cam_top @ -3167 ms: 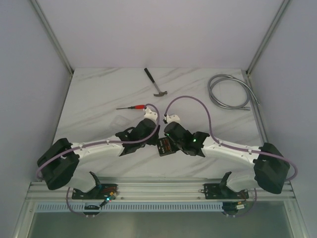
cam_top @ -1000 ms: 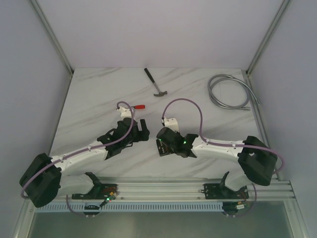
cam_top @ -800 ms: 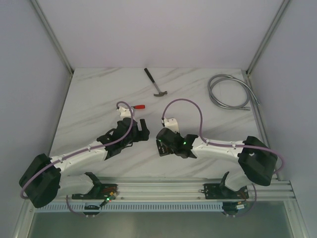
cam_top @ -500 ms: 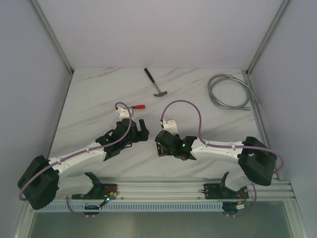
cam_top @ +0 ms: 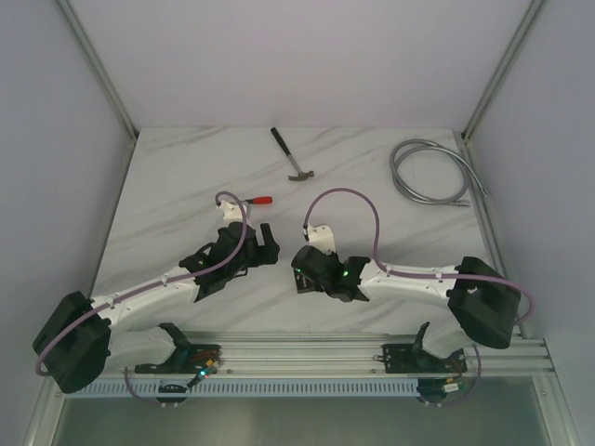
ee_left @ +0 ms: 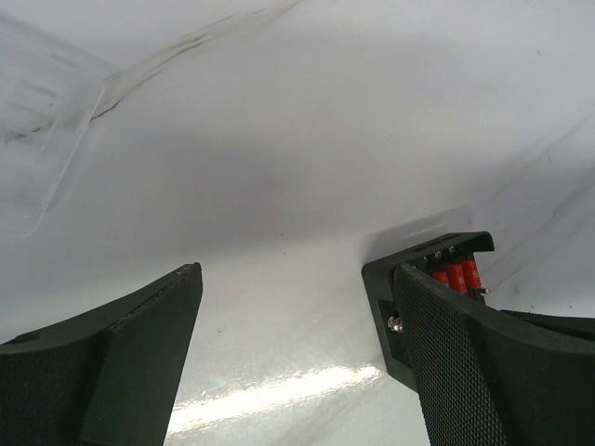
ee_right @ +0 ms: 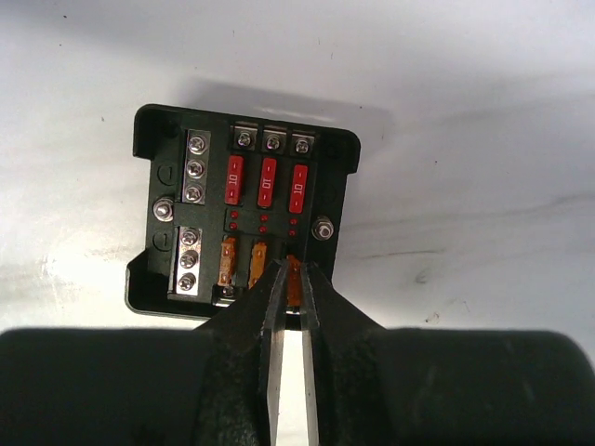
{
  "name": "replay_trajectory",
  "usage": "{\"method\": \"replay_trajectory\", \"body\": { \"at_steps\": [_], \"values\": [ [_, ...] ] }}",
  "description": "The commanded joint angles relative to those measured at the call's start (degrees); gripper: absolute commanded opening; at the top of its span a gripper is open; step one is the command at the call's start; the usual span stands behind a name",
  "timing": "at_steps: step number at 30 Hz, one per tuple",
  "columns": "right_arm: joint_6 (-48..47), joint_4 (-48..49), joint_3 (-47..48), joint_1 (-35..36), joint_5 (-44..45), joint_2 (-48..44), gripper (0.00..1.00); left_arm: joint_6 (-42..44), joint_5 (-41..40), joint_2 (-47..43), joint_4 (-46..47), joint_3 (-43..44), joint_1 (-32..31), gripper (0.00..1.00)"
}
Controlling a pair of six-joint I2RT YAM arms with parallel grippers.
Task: Snap on the fuse box
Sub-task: Install the fuse at the fuse box base.
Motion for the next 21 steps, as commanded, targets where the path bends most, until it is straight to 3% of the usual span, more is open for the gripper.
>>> {"method": "replay_trajectory", "body": {
  "at_steps": [1, 21],
  "values": [
    [0.99, -1.28, -0.58, 0.36, 1.95, 0.49, 0.18, -0.45, -0.66, -0.74, -0.51, -0.31, 0.23, 0.93],
    [0.28, 0.3, -0.53, 0.39, -0.36, -2.02, 0.21, -0.36, -0.4, -0.35, -0.47, -0.26, 0.18, 0.93]
  ]
}}
